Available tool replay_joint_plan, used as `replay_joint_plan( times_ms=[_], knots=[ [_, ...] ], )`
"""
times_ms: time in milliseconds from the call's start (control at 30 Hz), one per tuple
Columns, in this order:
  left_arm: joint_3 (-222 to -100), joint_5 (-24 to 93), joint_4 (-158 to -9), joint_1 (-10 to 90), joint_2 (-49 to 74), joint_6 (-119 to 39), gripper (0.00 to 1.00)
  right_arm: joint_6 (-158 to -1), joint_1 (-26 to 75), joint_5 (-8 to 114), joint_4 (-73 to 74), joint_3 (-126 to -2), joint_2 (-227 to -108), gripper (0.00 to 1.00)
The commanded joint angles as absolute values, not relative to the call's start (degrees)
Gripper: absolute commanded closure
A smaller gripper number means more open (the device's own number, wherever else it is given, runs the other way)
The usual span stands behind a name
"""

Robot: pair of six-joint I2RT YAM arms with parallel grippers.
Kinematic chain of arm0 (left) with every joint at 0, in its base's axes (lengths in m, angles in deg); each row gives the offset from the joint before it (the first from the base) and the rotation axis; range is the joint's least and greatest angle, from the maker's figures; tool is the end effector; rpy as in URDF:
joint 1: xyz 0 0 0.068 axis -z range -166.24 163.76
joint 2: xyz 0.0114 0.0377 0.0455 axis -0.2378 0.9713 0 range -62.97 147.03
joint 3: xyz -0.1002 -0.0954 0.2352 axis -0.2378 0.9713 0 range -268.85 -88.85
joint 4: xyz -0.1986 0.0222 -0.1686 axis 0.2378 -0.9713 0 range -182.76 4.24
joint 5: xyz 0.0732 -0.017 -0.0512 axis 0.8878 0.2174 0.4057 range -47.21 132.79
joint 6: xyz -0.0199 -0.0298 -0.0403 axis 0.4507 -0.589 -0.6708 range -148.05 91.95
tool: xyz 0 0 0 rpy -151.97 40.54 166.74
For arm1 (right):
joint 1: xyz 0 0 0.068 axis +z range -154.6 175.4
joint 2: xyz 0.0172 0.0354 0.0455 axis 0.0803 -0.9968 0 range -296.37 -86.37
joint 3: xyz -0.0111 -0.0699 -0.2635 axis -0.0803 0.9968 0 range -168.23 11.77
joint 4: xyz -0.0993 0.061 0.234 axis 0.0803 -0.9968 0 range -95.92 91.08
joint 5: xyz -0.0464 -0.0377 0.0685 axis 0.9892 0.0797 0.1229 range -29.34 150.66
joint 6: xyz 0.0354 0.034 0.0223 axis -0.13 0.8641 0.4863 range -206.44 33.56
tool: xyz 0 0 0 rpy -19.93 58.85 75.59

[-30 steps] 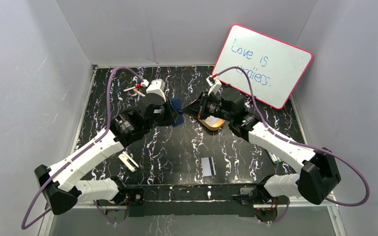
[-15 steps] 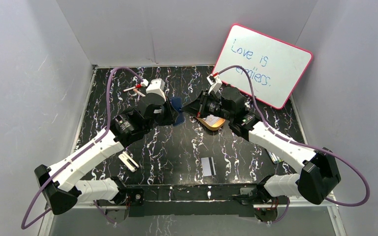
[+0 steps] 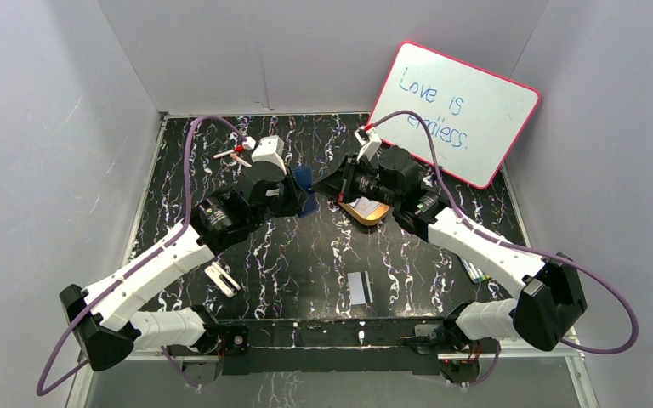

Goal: Put the credit cards into the card holder
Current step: Close the card holder.

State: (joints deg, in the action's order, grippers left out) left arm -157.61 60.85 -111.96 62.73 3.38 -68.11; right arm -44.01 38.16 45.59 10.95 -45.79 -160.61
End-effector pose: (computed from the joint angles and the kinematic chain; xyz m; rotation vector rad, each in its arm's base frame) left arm 0.1757 -0.1852 0.3821 -0.0517 2.0315 -0.6948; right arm 0.2196 0.2158 0.3419 -0.2238 1.8594 1.2985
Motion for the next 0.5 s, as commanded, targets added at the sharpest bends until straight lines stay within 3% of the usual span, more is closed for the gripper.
replay_joint_plan(
  times_ms=[0,467],
  knots=[
    [-158.62,61.14,-109.08,63.68,2.55,-68.48,1.0,-45.84,39.3,45.67,11.55,-49.45,-161.16,1.0],
    [-159.13,62.12,-109.13,63.7,2.77,-68.48,1.0,-47.95,40.49,46.03,9.52,-50.6,-161.69,1.0]
  ],
)
